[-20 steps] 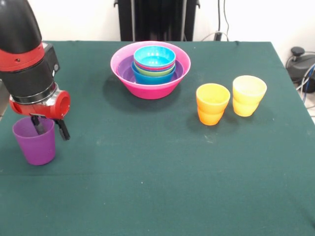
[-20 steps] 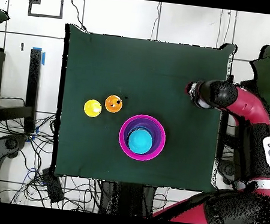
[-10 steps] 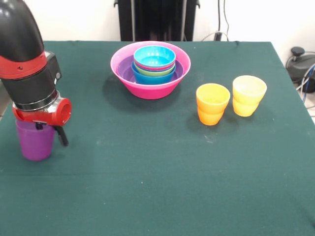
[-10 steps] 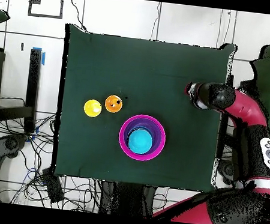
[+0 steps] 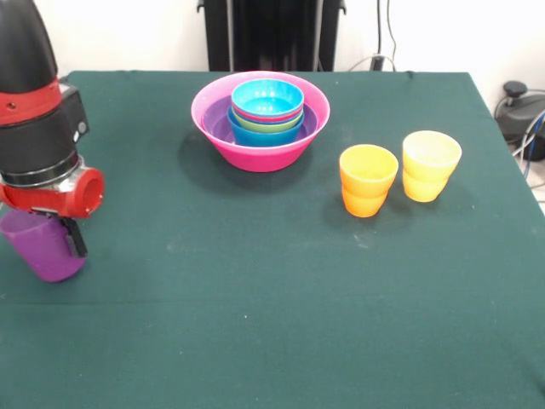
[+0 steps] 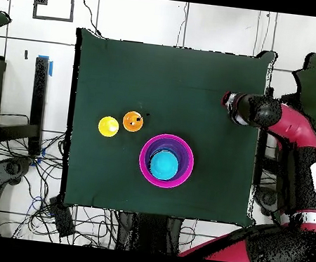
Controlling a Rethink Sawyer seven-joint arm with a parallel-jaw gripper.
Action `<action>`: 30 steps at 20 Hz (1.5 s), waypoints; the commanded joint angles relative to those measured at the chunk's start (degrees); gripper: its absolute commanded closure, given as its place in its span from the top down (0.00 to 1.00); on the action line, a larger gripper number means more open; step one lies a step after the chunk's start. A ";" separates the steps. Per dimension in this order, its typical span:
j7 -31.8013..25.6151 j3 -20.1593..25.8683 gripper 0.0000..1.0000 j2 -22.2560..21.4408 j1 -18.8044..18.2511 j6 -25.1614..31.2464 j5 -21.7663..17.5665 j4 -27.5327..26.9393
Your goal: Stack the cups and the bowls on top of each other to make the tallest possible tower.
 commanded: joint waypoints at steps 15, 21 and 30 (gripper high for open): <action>-12.56 0.72 0.00 -0.73 2.58 1.17 -5.71 5.20; -10.46 0.08 0.00 -4.71 3.46 3.54 -4.67 7.16; -10.62 0.27 0.00 -9.04 3.36 7.30 -2.96 9.20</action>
